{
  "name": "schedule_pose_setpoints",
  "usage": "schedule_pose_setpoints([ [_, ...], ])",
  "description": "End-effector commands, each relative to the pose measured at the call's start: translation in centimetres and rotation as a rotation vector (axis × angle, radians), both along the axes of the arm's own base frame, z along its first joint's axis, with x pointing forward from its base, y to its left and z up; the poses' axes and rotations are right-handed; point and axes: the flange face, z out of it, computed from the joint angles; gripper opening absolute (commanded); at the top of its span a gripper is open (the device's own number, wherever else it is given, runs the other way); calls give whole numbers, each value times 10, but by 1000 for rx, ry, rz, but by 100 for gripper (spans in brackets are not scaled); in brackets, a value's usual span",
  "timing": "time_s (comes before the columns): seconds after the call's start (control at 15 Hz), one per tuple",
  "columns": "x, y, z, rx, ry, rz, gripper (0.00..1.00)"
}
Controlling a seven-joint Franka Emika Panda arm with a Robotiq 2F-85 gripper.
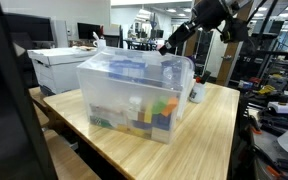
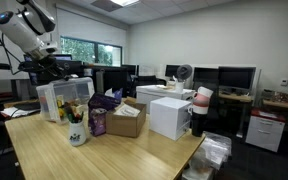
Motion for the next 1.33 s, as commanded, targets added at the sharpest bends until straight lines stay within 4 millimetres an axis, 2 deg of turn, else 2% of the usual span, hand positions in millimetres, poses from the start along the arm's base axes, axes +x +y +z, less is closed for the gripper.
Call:
schedule_pose_setpoints([
  [0.0, -22, 17, -6, 98, 61, -30, 8],
  [0.27, -36, 21, 0, 202, 98, -67, 7],
  [0.53, -48, 10, 6, 318, 150, -100, 7],
  [0.8, -52, -15, 7, 435, 214, -135, 7],
  [1.27, -38, -68, -3, 565, 273, -224, 7],
])
